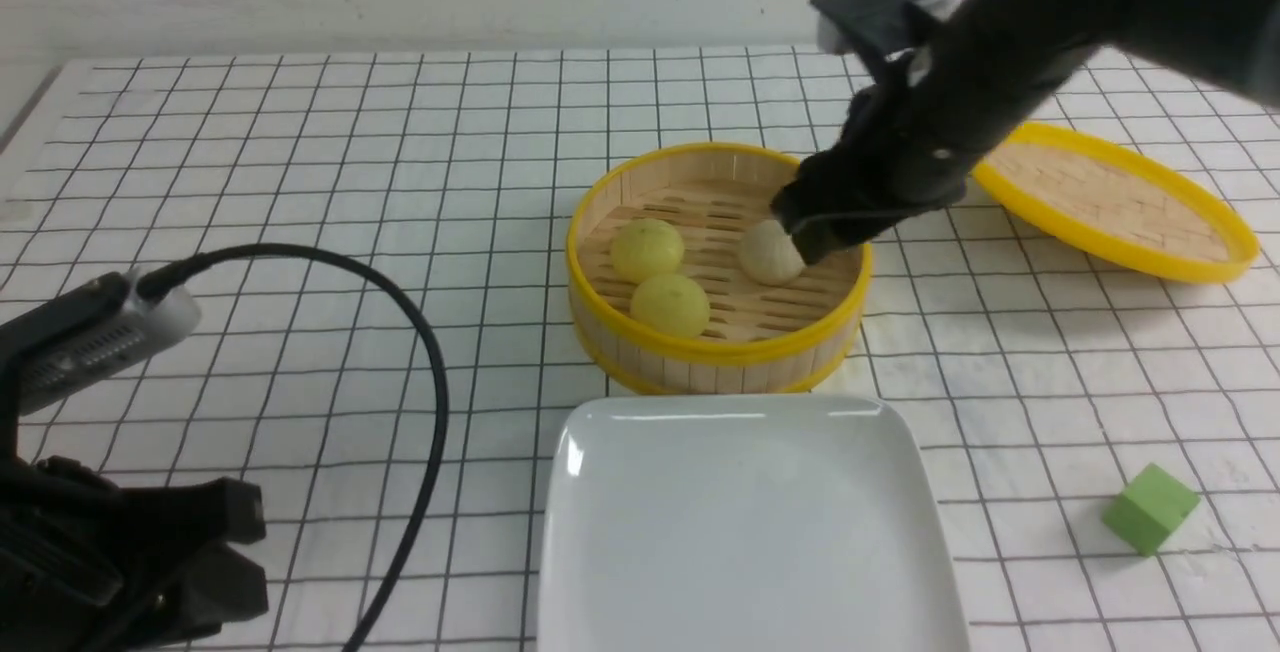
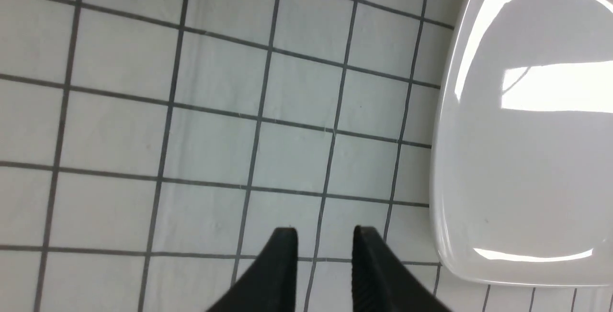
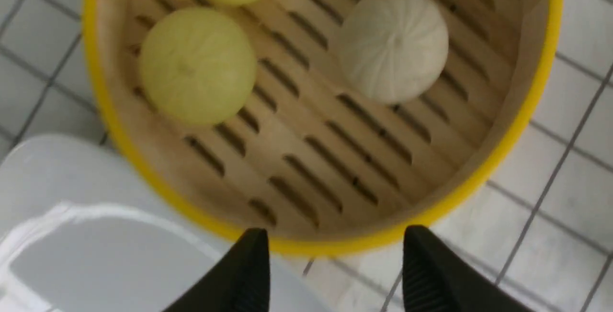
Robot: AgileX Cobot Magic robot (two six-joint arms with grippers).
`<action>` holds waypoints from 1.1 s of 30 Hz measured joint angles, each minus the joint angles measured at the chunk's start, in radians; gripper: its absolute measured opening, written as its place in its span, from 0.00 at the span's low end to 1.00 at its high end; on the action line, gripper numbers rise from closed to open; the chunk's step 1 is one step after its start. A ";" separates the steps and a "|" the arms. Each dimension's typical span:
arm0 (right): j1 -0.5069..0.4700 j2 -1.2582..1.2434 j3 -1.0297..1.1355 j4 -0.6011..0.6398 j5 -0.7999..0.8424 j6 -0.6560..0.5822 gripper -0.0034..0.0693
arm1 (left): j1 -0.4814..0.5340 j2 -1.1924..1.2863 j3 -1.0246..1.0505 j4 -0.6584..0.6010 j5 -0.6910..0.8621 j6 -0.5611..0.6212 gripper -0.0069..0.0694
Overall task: Put the steamed buns into the plate on the white-black tablecloth.
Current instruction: 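Reach toward a bun in the bamboo steamer with the right gripper, then move the steamed bun from the bamboo steamer onto the white plate with the right gripper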
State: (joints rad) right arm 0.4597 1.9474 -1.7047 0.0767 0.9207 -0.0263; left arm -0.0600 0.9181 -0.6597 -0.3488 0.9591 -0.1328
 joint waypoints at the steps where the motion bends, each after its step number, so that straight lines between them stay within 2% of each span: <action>1: 0.005 0.052 -0.047 -0.030 -0.002 0.016 0.57 | 0.000 0.000 0.000 0.000 -0.001 0.000 0.39; 8: 0.006 0.290 -0.255 -0.101 -0.003 0.070 0.57 | 0.000 0.000 0.000 0.000 0.004 0.000 0.42; 9: 0.006 0.316 -0.279 -0.104 -0.003 0.071 0.54 | 0.000 0.000 0.000 0.000 0.006 0.000 0.42; 12: 0.007 0.322 -0.295 -0.104 0.005 0.072 0.35 | 0.000 0.000 0.000 0.000 0.010 0.000 0.42; 14: 0.007 0.301 -0.295 -0.104 0.033 0.072 0.14 | 0.000 0.000 0.000 0.000 0.010 0.000 0.42; 15: 0.007 0.282 -0.295 -0.104 0.055 0.070 0.09 | 0.000 0.000 0.000 0.000 0.010 0.000 0.42; 22: 0.062 0.041 -0.253 -0.090 0.241 0.079 0.08 | 0.000 0.000 0.000 0.000 0.010 0.000 0.42; 25: 0.137 -0.144 -0.078 -0.077 0.265 0.145 0.08 | 0.000 0.000 0.000 0.000 0.010 0.000 0.42; 28: 0.209 -0.235 0.155 -0.067 0.213 0.214 0.08 | 0.000 0.000 0.000 0.000 0.010 0.000 0.42; 31: 0.268 -0.240 0.370 -0.077 0.059 0.274 0.09 | 0.000 0.000 0.000 0.000 0.010 0.000 0.42; 33: 0.281 -0.217 0.466 -0.090 -0.037 0.294 0.13 | 0.000 0.000 0.000 0.000 0.005 0.000 0.42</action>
State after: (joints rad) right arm 0.7411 1.7307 -1.2390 -0.0132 0.8839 0.2680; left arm -0.0600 0.9181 -0.6597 -0.3488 0.9645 -0.1328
